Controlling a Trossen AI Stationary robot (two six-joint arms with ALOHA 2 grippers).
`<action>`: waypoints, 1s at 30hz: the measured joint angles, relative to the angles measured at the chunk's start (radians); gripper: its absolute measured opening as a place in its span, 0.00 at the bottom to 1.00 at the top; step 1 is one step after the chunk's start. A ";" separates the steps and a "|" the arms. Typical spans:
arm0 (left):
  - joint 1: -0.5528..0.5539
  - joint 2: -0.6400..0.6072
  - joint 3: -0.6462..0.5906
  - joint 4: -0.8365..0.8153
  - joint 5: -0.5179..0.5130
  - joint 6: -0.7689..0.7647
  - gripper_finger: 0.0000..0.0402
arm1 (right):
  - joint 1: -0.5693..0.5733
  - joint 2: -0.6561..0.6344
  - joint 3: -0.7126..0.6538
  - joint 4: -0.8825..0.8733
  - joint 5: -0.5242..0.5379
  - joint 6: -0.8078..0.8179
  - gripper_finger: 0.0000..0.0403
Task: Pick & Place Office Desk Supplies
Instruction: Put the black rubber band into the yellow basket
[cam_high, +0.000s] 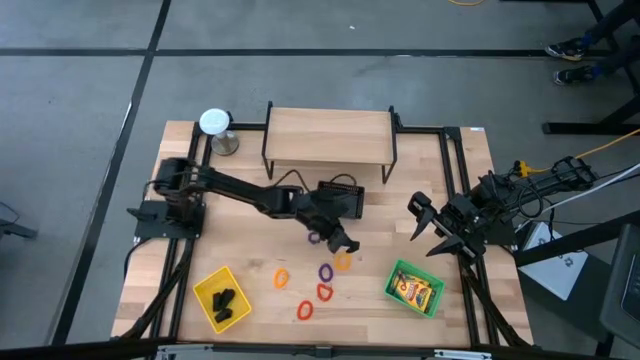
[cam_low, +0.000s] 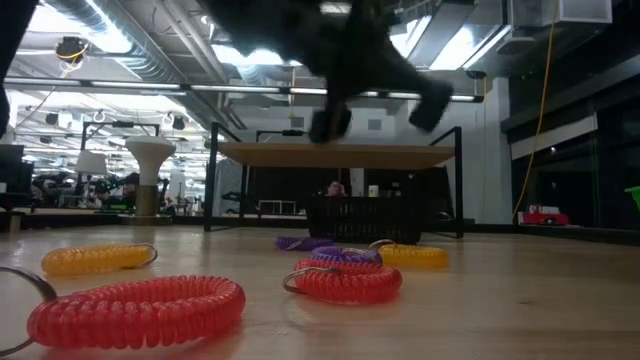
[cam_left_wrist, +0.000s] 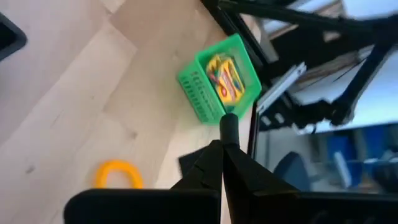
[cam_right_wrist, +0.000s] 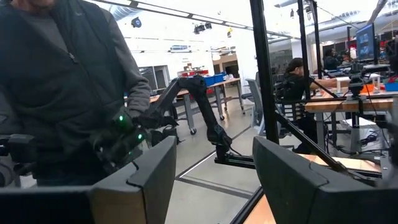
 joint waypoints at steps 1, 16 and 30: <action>-0.001 -0.027 0.000 -0.043 -0.018 0.026 0.00 | 0.000 0.000 0.000 0.004 0.000 0.000 0.53; -0.018 -0.495 -0.214 -0.391 -0.503 0.159 0.00 | 0.000 0.000 0.000 0.068 0.000 -0.026 0.53; -0.474 -0.996 -0.634 -0.418 -0.705 -0.197 0.00 | 0.000 0.031 0.000 0.070 0.077 0.028 0.53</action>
